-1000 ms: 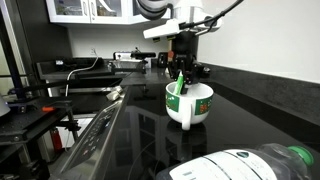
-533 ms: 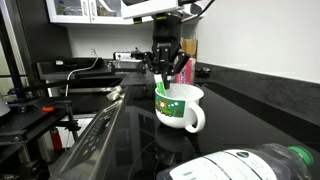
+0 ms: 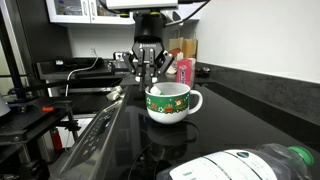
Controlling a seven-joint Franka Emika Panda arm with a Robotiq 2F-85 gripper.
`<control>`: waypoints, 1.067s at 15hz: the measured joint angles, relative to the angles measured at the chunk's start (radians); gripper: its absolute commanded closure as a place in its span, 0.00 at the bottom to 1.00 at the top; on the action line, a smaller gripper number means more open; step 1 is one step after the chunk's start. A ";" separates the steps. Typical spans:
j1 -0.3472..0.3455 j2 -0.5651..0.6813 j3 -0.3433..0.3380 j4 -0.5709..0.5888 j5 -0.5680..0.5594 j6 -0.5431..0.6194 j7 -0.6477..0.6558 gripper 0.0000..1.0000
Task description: Turn the cup around
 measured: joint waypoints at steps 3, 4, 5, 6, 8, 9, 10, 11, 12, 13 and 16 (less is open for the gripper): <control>0.000 -0.007 -0.005 -0.003 -0.037 0.014 -0.023 0.94; 0.000 -0.007 -0.007 -0.003 -0.036 0.017 -0.023 0.94; 0.000 -0.008 -0.009 -0.002 -0.034 0.018 -0.023 0.94; 0.000 -0.009 -0.010 -0.002 -0.028 0.018 -0.023 0.53; -0.001 -0.015 -0.011 -0.002 -0.003 0.018 -0.023 0.46; -0.001 -0.022 -0.012 -0.001 0.019 0.009 -0.024 0.38; -0.002 -0.033 -0.012 0.000 0.061 -0.004 -0.036 0.31; -0.004 -0.048 -0.012 0.001 0.117 -0.012 -0.052 0.23; -0.006 -0.066 -0.012 0.004 0.180 -0.026 -0.060 0.16; -0.007 -0.087 -0.013 0.010 0.238 -0.048 -0.058 0.09; -0.004 -0.151 -0.019 0.043 0.329 -0.130 0.020 0.00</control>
